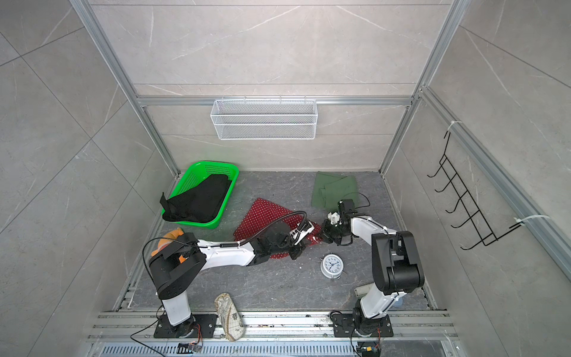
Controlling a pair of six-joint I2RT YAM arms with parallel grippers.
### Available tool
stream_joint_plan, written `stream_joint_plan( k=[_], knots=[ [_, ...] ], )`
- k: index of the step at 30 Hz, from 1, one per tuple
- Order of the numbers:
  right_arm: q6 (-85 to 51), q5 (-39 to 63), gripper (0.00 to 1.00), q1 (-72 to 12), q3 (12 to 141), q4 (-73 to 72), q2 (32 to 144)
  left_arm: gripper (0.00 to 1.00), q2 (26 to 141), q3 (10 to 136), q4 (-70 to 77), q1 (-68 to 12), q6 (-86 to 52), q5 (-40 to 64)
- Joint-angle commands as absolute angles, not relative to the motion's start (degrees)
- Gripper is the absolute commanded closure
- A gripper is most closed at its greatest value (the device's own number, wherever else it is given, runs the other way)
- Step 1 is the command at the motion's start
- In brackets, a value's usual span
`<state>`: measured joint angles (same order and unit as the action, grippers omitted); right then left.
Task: Fold and stack skirts
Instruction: Fold the skirt at the center of the table.
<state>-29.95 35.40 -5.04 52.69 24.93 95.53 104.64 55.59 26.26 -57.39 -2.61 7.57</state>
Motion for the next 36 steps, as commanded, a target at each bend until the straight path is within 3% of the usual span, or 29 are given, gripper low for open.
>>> stream_joint_plan(
  k=[1,9,14,15,17,20,22,26,29,31,36],
  knots=[
    [-26.0,24.3,1.0,-3.0,51.9,21.6,95.6,1.0,98.0,51.3,35.4,-56.6,-12.4,6.2],
    [-26.3,22.4,1.0,-3.0,52.9,20.1,96.2,1.0,92.6,51.5,34.8,-56.6,-10.6,21.1],
    [-27.2,22.1,1.0,-3.0,53.5,19.4,96.8,1.0,92.2,57.3,22.9,-56.6,-6.1,33.3],
    [-27.3,22.2,1.0,-3.0,53.7,19.3,96.9,0.95,92.7,58.6,20.4,-56.6,-5.1,34.5],
    [-27.6,22.3,1.0,-3.0,54.0,19.1,97.0,0.54,93.9,60.6,15.0,-56.6,-3.6,35.9],
    [-27.8,22.3,1.0,-3.0,54.3,19.0,97.0,0.35,94.2,60.1,14.4,-56.6,-2.8,34.7],
    [-27.8,22.1,1.0,-2.9,54.6,19.1,97.1,0.32,93.0,58.9,15.6,-56.5,-2.8,33.7],
    [-27.9,22.2,1.0,-2.9,54.8,18.7,96.9,0.36,91.3,56.7,17.6,-55.8,-4.7,26.4],
    [-27.7,22.7,1.0,-3.0,55.1,18.2,96.5,0.57,93.0,55.8,19.6,-55.2,-9.7,16.6],
    [-27.9,23.2,1.0,-2.9,55.3,17.6,95.7,0.78,96.2,56.1,20.5,-54.5,-13.5,13.7],
    [-27.9,21.9,1.0,-2.9,57.8,19.5,93.4,0.98,105.9,59.7,22.4,-54.2,-18.2,12.8]
  ],
)
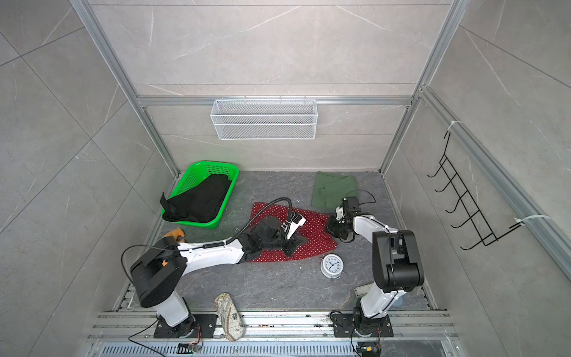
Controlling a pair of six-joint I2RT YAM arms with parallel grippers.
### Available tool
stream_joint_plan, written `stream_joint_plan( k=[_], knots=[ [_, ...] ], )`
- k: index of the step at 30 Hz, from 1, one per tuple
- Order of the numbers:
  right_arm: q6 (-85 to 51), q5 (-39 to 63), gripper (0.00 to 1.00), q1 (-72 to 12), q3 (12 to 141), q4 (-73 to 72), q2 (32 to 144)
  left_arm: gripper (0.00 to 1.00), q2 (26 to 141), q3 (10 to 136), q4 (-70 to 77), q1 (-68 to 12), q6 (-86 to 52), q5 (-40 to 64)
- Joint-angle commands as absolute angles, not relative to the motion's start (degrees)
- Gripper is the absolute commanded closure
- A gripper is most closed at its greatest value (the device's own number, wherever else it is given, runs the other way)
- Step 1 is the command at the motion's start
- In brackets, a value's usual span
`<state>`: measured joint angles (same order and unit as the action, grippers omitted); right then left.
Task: Fold and stack skirts
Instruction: Fold the skirt at the center of the table.
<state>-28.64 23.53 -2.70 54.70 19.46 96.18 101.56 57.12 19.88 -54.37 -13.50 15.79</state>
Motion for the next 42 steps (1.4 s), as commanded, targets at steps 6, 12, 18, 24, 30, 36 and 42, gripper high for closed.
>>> stream_joint_plan(
  k=[6,12,18,24,30,36,42],
  knots=[
    [-26.3,19.7,1.0,-2.7,62.7,24.3,91.0,1.0,117.2,67.8,20.4,-54.2,-20.6,12.9],
    [-24.3,18.9,1.0,-2.7,66.1,29.1,89.3,1.0,123.8,74.6,18.5,-54.2,-20.1,14.5],
    [-21.6,16.5,1.0,-2.7,68.4,33.1,90.5,1.0,122.2,73.0,26.2,-52.8,-21.0,21.5],
    [-20.0,14.0,1.0,-2.7,69.8,34.9,91.6,1.0,116.2,65.1,38.6,-47.4,-27.4,24.3],
    [-18.7,11.4,1.0,-2.7,71.4,37.3,91.1,1.0,110.6,59.5,36.4,-41.9,-26.3,21.1],
    [-17.8,8.6,1.0,-2.7,72.8,39.5,90.2,1.0,107.1,59.2,22.5,-39.7,-18.9,12.6],
    [-17.4,7.5,1.0,-2.9,75.1,41.9,90.5,1.0,109.6,59.3,17.0,-39.7,-14.4,6.9]
  ],
)
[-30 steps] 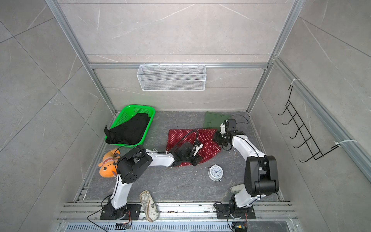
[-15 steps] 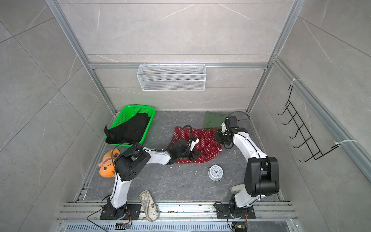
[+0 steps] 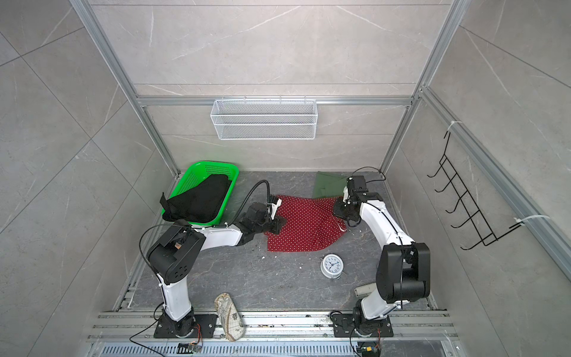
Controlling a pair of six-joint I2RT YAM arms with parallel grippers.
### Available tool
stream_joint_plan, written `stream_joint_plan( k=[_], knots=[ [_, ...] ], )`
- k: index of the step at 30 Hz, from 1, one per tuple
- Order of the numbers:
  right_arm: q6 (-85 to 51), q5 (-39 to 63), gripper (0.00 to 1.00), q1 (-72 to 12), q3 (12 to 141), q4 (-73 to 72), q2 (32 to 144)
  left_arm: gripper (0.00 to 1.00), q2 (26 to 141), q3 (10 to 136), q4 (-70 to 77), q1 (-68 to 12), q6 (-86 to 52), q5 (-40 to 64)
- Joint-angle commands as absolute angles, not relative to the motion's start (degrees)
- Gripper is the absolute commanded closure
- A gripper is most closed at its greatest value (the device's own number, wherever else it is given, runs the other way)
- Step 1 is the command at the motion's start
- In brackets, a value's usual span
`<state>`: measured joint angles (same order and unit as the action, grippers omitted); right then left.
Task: Fold and stack skirts
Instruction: Fold the skirt at the center of the table.
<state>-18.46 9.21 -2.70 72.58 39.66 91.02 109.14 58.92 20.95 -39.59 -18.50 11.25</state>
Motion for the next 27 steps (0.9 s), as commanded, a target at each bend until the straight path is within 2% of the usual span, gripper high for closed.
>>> stream_joint_plan(
  k=[1,12,27],
  knots=[
    [-17.5,7.5,1.0,-3.1,75.2,42.1,90.5,1.0,110.0,58.8,17.1,-39.7,-14.4,6.1],
    [-23.8,9.5,1.0,-11.5,77.4,38.8,92.6,1.0,113.6,59.5,14.8,-41.6,-14.4,2.2],
    [-34.3,12.1,1.0,-26.2,82.8,29.6,100.2,1.0,114.3,56.0,19.4,-41.7,-15.4,4.5]
  ],
)
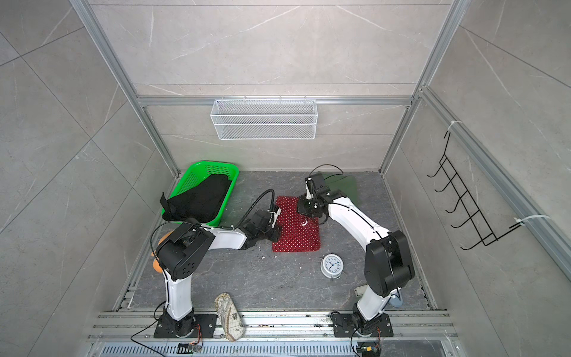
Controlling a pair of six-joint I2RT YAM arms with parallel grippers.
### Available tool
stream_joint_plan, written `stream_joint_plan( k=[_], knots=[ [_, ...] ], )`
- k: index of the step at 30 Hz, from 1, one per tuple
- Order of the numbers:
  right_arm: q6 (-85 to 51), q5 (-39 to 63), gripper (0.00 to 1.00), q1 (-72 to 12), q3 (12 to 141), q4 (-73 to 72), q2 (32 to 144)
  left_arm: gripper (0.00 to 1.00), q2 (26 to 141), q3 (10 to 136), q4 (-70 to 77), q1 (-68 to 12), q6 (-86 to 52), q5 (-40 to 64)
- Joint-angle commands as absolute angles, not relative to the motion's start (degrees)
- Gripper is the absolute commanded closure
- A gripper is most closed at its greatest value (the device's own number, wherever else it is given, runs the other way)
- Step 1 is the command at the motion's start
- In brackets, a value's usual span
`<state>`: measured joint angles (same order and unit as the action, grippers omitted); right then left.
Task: Fold and stack skirts
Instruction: Fold the skirt at the center of the table.
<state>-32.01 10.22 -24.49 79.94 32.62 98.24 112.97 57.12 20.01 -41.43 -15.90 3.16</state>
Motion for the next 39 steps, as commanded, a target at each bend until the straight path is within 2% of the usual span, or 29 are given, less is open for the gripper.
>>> stream_joint_plan(
  k=[1,13,20,21,24,27,30,39],
  knots=[
    [-34.3,12.4,1.0,-26.7,83.3,29.4,101.0,1.0,114.3,55.9,19.7,-41.7,-15.4,4.6],
    [-35.6,13.3,1.0,-29.7,86.1,28.9,110.4,1.0,111.5,53.7,21.9,-41.7,-14.9,5.4],
    [-35.1,12.9,0.92,-30.1,85.6,29.6,112.5,1.0,104.3,50.4,22.6,-41.5,-13.7,5.5],
    [-35.0,13.0,0.91,-30.1,85.7,29.7,112.8,1.0,102.9,49.8,22.6,-41.4,-13.5,5.4],
    [-34.7,13.7,0.81,-30.1,85.8,29.6,113.5,0.88,99.1,48.0,22.4,-41.2,-13.3,5.1],
    [-34.4,15.3,0.7,-30.1,85.7,29.7,113.6,0.81,95.5,46.2,21.9,-40.7,-13.5,4.3],
    [-33.7,17.4,0.61,-30.1,85.2,29.5,112.2,0.77,92.3,44.5,21.1,-40.1,-13.7,3.1],
    [-33.7,20.6,0.48,-30.0,77.5,27.2,102.9,0.72,88.8,43.7,20.6,-36.6,-14.1,2.2]
  ],
)
